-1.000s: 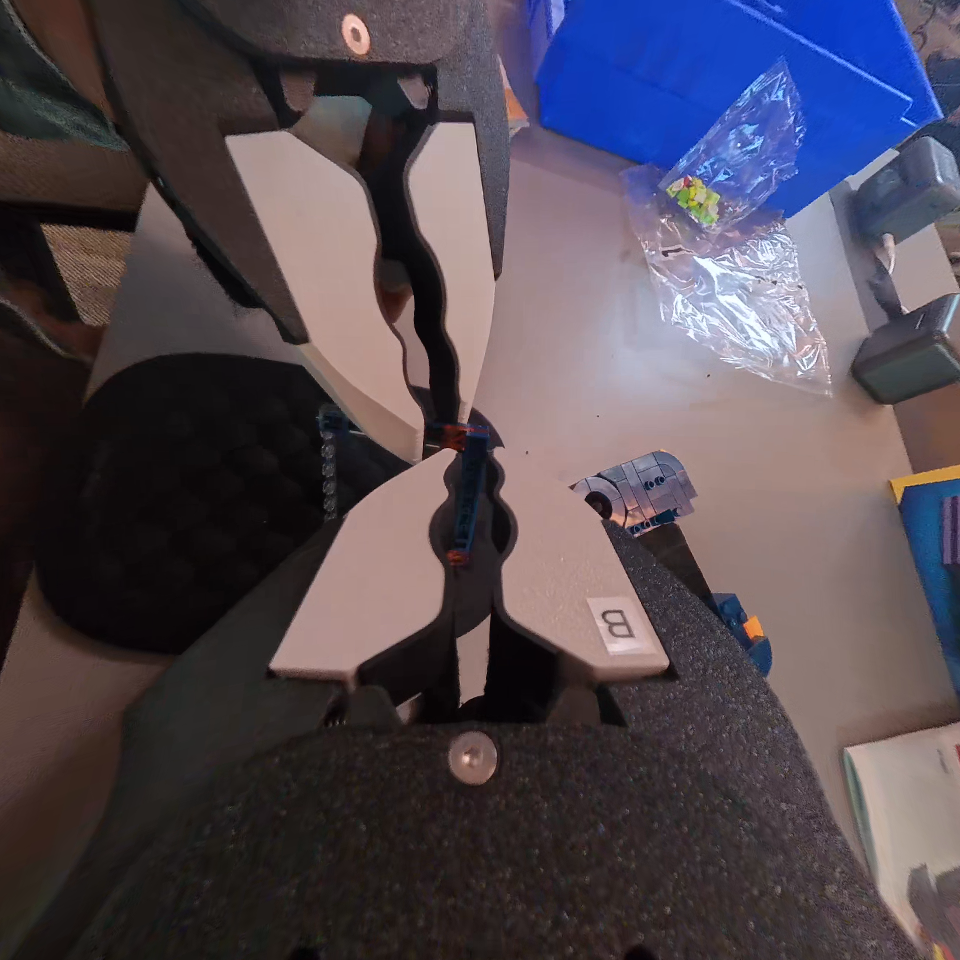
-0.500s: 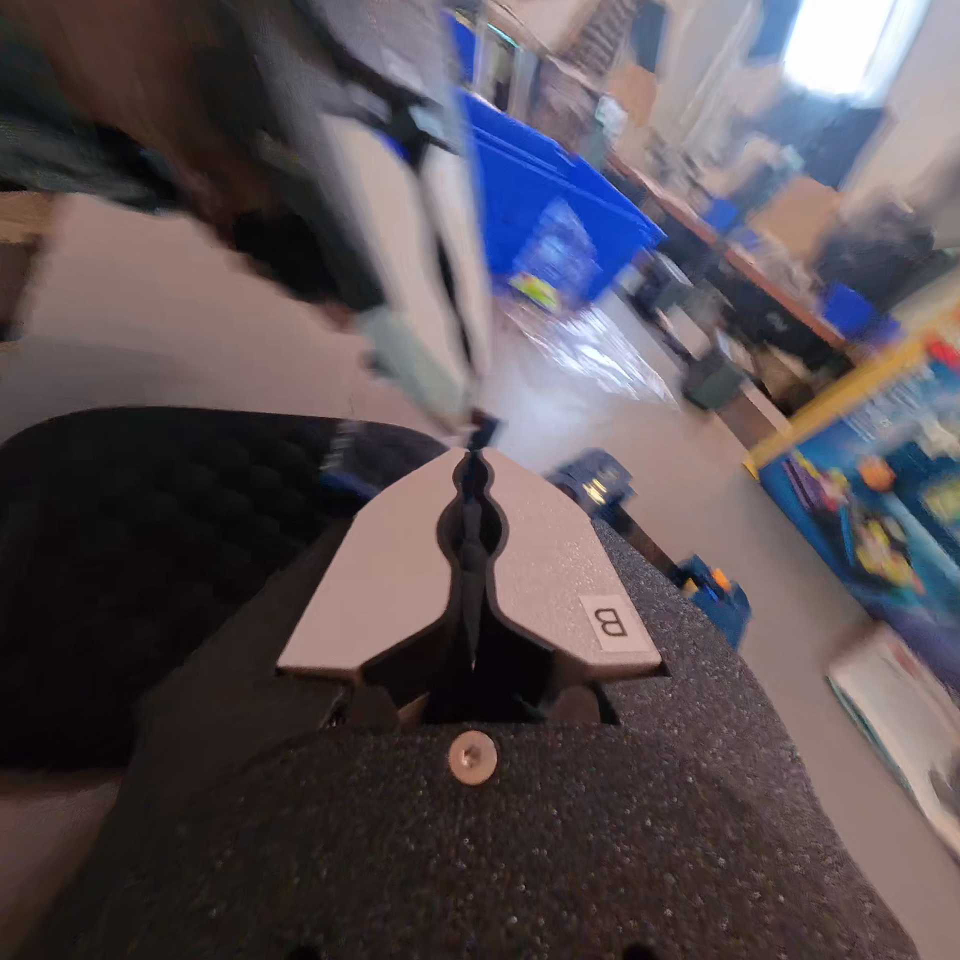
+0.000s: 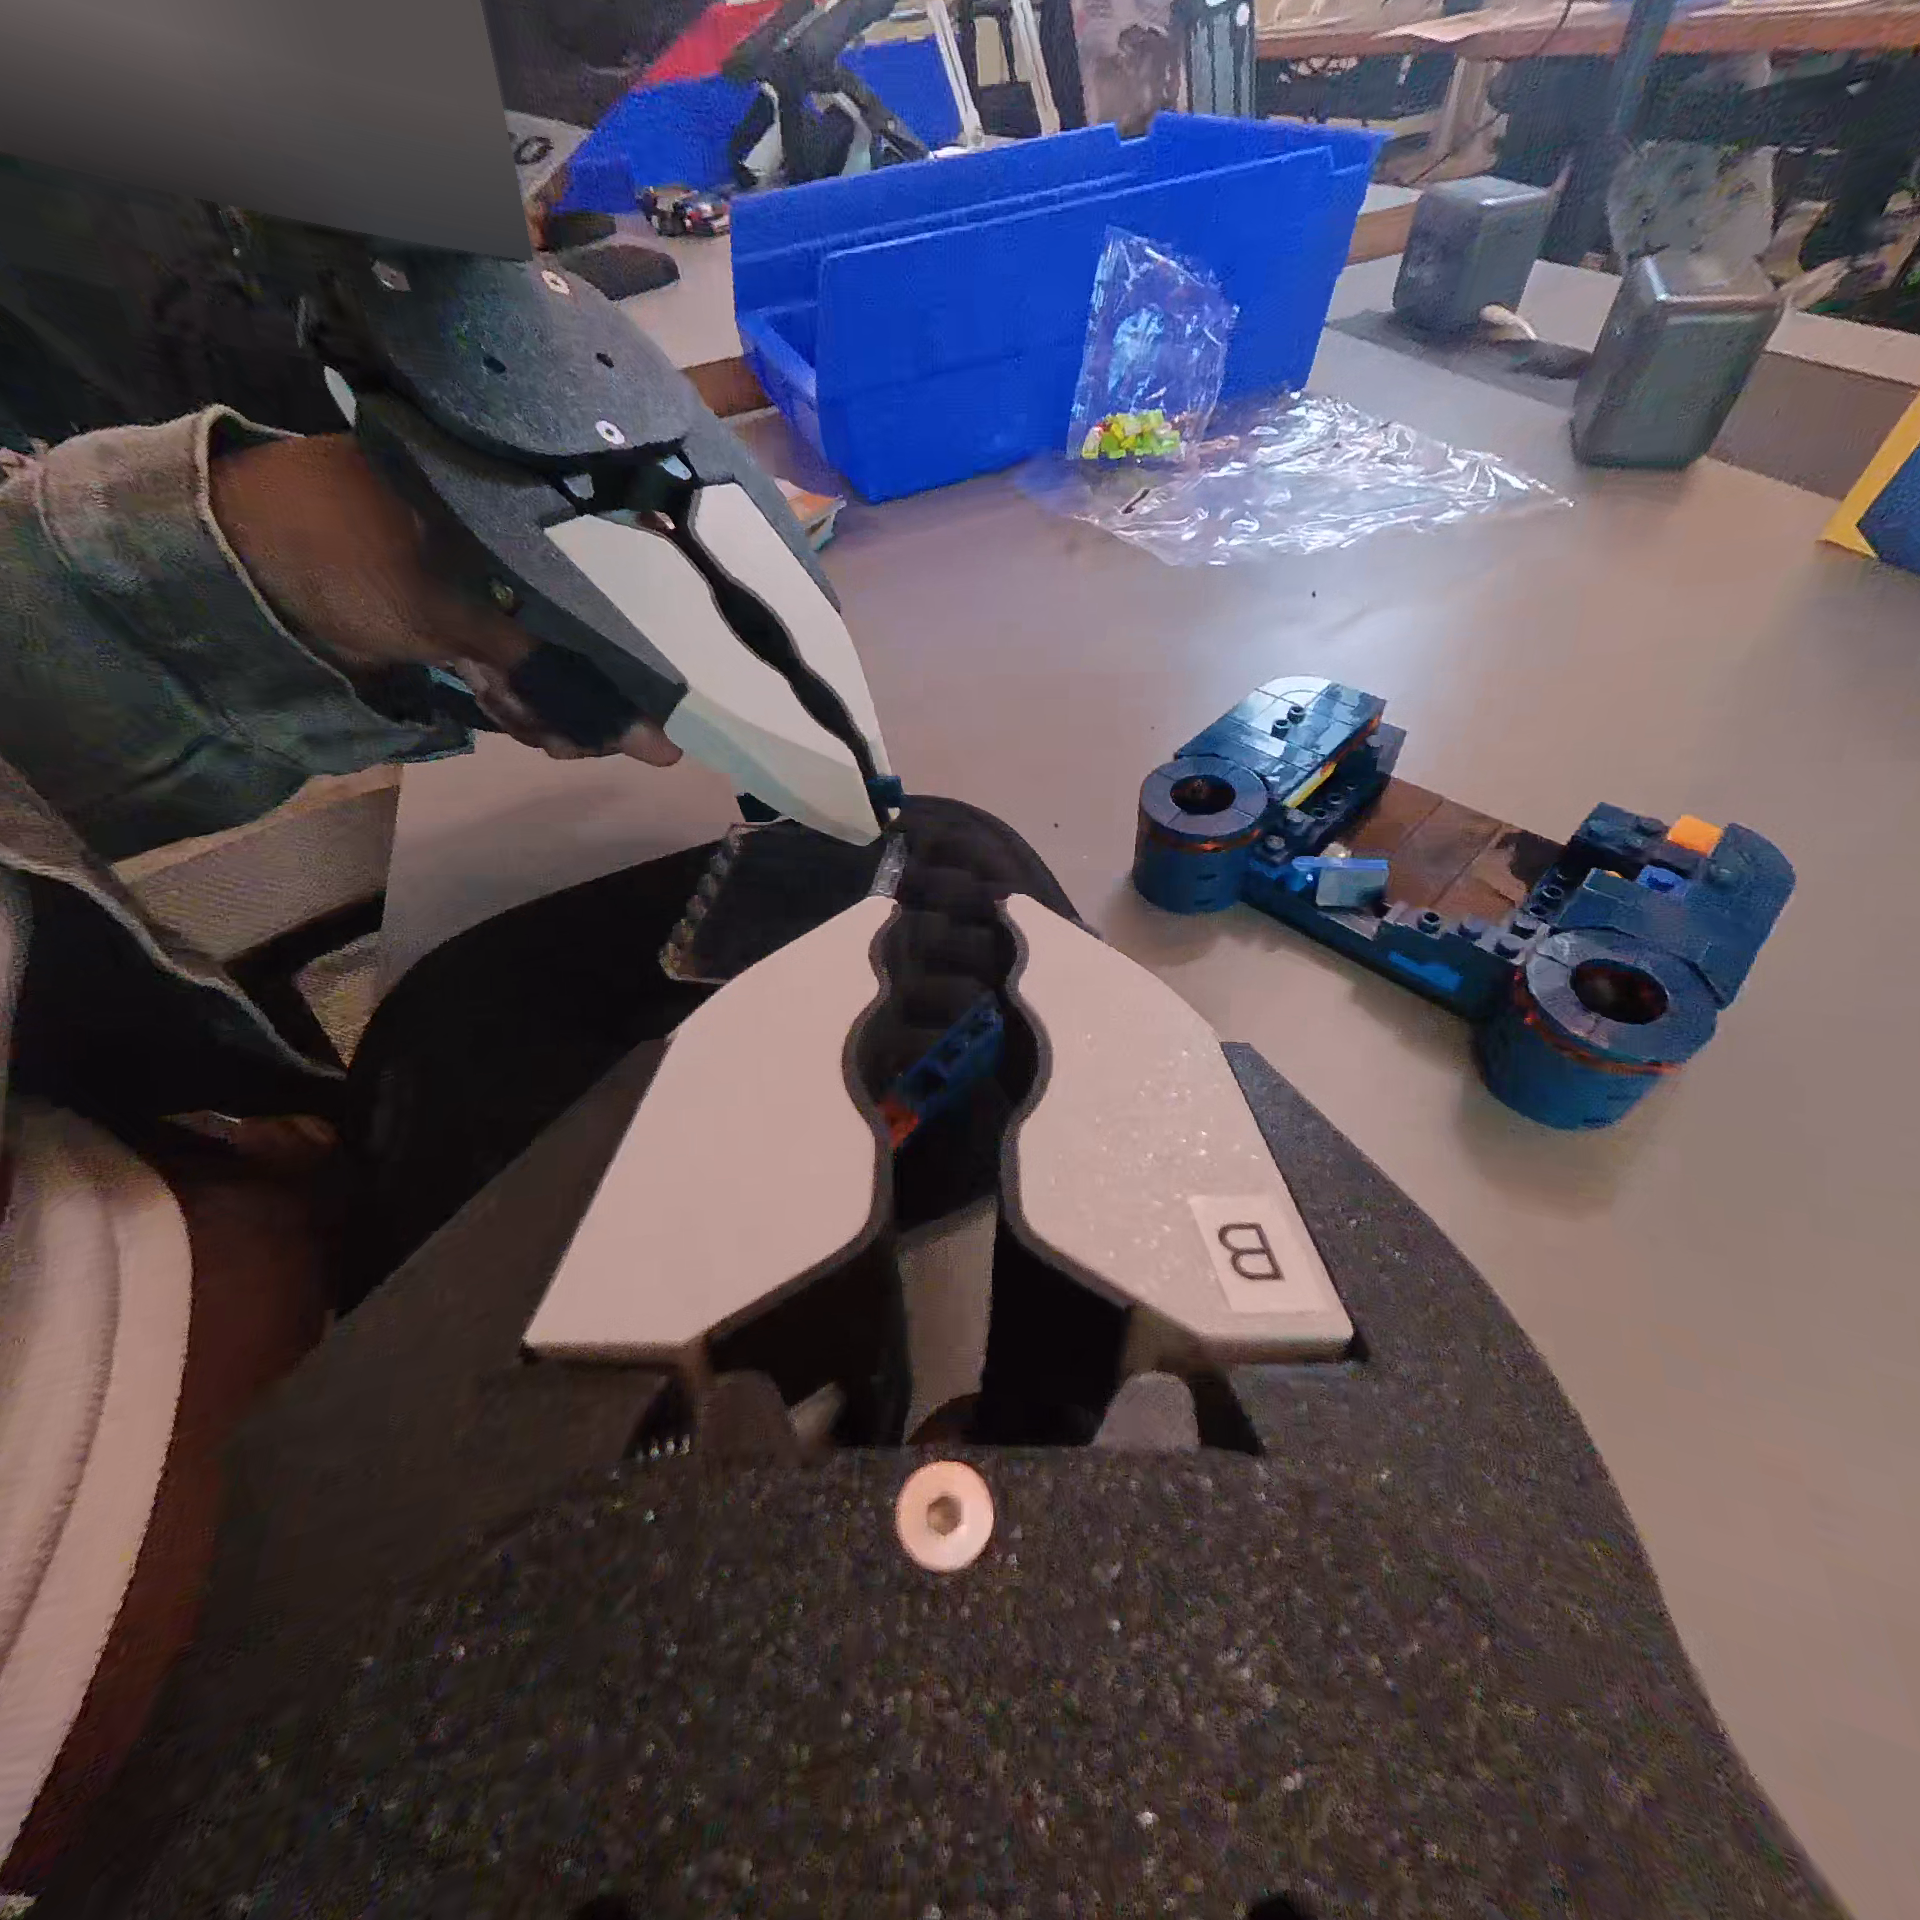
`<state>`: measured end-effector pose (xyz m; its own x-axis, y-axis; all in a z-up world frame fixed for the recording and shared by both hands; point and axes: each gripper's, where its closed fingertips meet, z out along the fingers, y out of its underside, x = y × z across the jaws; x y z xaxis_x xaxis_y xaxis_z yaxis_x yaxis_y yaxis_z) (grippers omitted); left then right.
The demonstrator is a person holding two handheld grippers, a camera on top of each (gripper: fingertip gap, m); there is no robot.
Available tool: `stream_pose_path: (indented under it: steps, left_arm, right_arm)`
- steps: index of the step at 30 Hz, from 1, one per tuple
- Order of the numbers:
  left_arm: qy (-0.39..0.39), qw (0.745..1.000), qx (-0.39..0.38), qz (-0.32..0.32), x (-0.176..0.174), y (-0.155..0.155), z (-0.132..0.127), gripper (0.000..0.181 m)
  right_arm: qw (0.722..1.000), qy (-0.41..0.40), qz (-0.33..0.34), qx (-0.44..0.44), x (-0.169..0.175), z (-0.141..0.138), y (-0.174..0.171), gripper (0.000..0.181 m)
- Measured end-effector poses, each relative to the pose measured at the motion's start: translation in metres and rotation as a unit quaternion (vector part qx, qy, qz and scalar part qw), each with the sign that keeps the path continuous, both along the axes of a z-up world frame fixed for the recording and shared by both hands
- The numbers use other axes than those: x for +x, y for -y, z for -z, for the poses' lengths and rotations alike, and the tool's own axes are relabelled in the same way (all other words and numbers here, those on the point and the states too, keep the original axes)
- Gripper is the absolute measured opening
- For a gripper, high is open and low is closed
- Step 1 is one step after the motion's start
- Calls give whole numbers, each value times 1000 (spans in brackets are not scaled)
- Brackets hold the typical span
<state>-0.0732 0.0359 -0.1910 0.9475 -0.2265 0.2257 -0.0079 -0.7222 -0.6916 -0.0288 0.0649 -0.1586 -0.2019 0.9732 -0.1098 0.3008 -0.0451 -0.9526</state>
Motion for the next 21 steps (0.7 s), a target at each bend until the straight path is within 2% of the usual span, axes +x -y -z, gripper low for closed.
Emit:
stream_pose_path:
  steps: [4,9,12,14,15,17,21]
  left_arm:
    - [29,999,27,1,3,0,-4,3]
    - [107,984,144,4,6,0,-32,2]
    - [129,979,156,-2,0,7,-33,2]
    - [185,965,185,-7,1,10,-44,2]
    - [229,951,207,-7,2,12,-55,2]
    - [333,905,262,-16,-2,16,-81,2]
    - [521,771,358,-75,-30,21,-119,1]
  right_arm:
    - [999,33,16,8,7,4,-9,21]
    - [999,20,-25,-1,-1,-10,18,20]
    - [996,74,-45,23,-16,5,29,21]
    - [993,100,-55,35,-25,11,33,22]
    - [994,88,-63,29,-30,7,37,22]
    - [996,26,-86,-14,-38,-16,49,18]
    - [976,-49,-109,-180,-46,-51,57,16]
